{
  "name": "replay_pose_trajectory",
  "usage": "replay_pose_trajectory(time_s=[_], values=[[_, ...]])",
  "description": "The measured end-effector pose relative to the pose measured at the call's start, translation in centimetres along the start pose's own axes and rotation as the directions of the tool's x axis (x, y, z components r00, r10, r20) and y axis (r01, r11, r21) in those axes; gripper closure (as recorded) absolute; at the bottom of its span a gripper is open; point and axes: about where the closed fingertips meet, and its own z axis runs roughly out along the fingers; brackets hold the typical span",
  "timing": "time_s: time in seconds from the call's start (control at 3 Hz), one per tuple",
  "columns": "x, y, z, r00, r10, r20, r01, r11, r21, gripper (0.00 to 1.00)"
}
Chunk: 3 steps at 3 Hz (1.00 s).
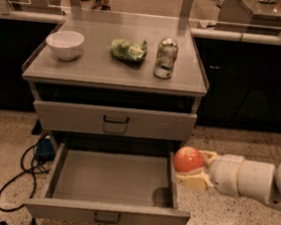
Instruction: Place apple into middle drawer
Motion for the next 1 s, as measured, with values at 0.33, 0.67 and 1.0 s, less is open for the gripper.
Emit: replay_pose_trajectory(time_s=[0.33, 0.67, 1.0], values=[[3.5, 0.0, 4.2, 0.997, 0.047, 0.054, -0.046, 0.9988, -0.014, 1.0], [3.5, 0.0, 4.2, 0.997, 0.046, 0.054, -0.046, 0.9989, -0.014, 1.0], [5.2, -0.7, 6.3, 1.0, 0.02, 0.009, -0.02, 0.9994, 0.028, 1.0]])
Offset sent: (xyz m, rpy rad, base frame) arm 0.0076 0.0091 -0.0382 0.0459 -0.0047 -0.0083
